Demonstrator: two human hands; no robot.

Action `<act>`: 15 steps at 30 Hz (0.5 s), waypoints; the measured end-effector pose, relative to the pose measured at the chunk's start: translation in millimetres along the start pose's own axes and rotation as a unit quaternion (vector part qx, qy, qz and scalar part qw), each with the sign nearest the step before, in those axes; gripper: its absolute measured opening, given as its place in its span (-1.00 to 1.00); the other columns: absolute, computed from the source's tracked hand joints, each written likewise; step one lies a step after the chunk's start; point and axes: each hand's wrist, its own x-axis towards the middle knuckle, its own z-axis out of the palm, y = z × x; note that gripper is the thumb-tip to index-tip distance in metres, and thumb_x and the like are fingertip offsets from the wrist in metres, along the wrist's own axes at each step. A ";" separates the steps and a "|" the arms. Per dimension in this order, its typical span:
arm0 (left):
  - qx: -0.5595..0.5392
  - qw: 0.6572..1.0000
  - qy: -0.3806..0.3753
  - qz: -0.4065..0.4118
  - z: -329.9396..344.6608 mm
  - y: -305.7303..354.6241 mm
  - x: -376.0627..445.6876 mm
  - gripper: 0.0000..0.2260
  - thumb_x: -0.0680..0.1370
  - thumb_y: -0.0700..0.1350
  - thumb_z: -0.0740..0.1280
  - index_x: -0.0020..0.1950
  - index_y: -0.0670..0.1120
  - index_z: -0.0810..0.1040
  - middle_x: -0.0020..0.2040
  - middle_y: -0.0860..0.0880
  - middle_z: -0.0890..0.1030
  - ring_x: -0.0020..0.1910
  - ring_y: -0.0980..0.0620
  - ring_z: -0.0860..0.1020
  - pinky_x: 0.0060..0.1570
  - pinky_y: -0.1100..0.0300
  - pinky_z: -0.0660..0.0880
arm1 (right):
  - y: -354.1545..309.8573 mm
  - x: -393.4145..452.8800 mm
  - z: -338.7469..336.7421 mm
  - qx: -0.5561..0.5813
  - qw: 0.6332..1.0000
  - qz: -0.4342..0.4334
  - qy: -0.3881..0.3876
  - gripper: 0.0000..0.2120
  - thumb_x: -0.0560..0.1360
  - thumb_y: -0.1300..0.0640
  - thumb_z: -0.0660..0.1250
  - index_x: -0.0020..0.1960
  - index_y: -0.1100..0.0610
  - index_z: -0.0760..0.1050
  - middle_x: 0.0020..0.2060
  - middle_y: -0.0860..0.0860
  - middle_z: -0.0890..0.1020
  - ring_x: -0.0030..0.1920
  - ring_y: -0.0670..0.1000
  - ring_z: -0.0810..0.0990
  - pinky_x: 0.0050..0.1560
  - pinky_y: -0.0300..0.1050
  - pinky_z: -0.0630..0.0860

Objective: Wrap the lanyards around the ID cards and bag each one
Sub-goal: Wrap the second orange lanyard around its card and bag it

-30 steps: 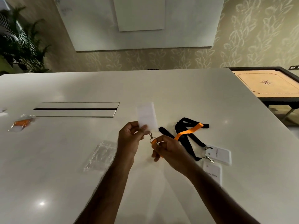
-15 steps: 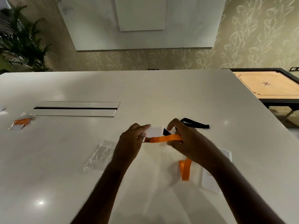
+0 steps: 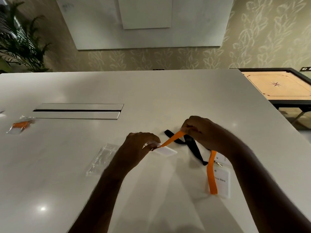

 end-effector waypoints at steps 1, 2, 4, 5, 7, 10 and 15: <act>-0.008 1.000 -0.005 0.003 -2.1 0.6 -1.3 -0.87 0.63 -0.04 0.36 0.07 0.17 0.67 0.10 0.31 0.67 0.05 0.23 0.61 0.25 0.03 0.41 | 0.7 2.5 -0.5 0.009 1.000 0.005 -0.001 -0.80 0.71 0.04 0.29 -0.01 -0.22 0.58 -0.08 -0.17 0.63 -0.08 -0.27 0.58 -0.17 -0.39 0.42; -0.017 1.000 -0.011 0.007 -4.5 0.7 -2.7 -0.87 0.64 -0.05 0.37 0.08 0.17 0.67 0.10 0.32 0.66 0.07 0.24 0.60 0.25 0.06 0.39 | 2.0 4.4 -1.0 0.019 1.000 0.009 -0.004 -0.81 0.71 0.05 0.30 0.04 -0.21 0.62 -0.06 -0.18 0.66 -0.09 -0.23 0.61 -0.15 -0.33 0.45; -0.031 0.999 -0.018 0.017 -9.8 2.2 -5.1 -0.87 0.65 -0.06 0.40 0.09 0.17 0.68 0.11 0.33 0.66 0.09 0.26 0.59 0.21 0.19 0.39 | 6.1 7.3 -0.5 0.043 0.999 0.015 -0.012 -0.80 0.70 0.08 0.30 0.13 -0.15 0.68 -0.05 -0.15 0.72 -0.12 -0.12 0.67 -0.11 -0.14 0.53; -0.043 0.999 -0.018 0.020 -12.7 4.1 -6.1 -0.87 0.63 -0.06 0.41 0.10 0.18 0.69 0.10 0.33 0.66 0.10 0.27 0.59 0.16 0.29 0.39 | 8.5 8.2 0.3 0.055 0.998 0.017 -0.017 -0.79 0.70 0.09 0.30 0.14 -0.15 0.68 -0.04 -0.11 0.74 -0.11 -0.06 0.68 -0.07 -0.07 0.56; -0.089 0.996 -0.013 0.007 -19.0 9.8 -7.8 -0.85 0.60 -0.08 0.46 0.07 0.19 0.70 0.08 0.34 0.68 0.12 0.26 0.60 0.08 0.45 0.39 | 12.3 8.9 3.3 0.077 0.997 0.018 -0.025 -0.78 0.70 0.11 0.30 0.13 -0.16 0.67 -0.04 -0.06 0.74 -0.04 0.02 0.70 0.03 0.01 0.61; -0.166 0.986 0.005 -0.011 -27.9 18.2 -8.3 -0.84 0.56 -0.09 0.50 0.05 0.17 0.73 0.04 0.25 0.72 0.12 0.16 0.65 0.10 0.42 0.46 | 16.7 11.5 11.0 0.111 0.993 0.005 -0.036 -0.71 0.70 0.21 0.29 0.08 -0.16 0.67 -0.02 -0.15 0.75 0.01 -0.12 0.71 0.10 -0.07 0.62; -0.282 0.958 0.056 -0.018 -38.0 27.7 -5.9 -0.85 0.52 -0.13 0.54 0.01 0.12 0.74 -0.01 0.06 0.75 0.04 0.06 0.70 0.12 0.28 0.57 | 19.6 11.7 33.7 0.232 0.967 -0.030 -0.102 -0.74 0.69 0.32 0.31 0.21 0.03 0.66 0.07 -0.02 0.77 0.12 -0.02 0.74 0.14 -0.17 0.62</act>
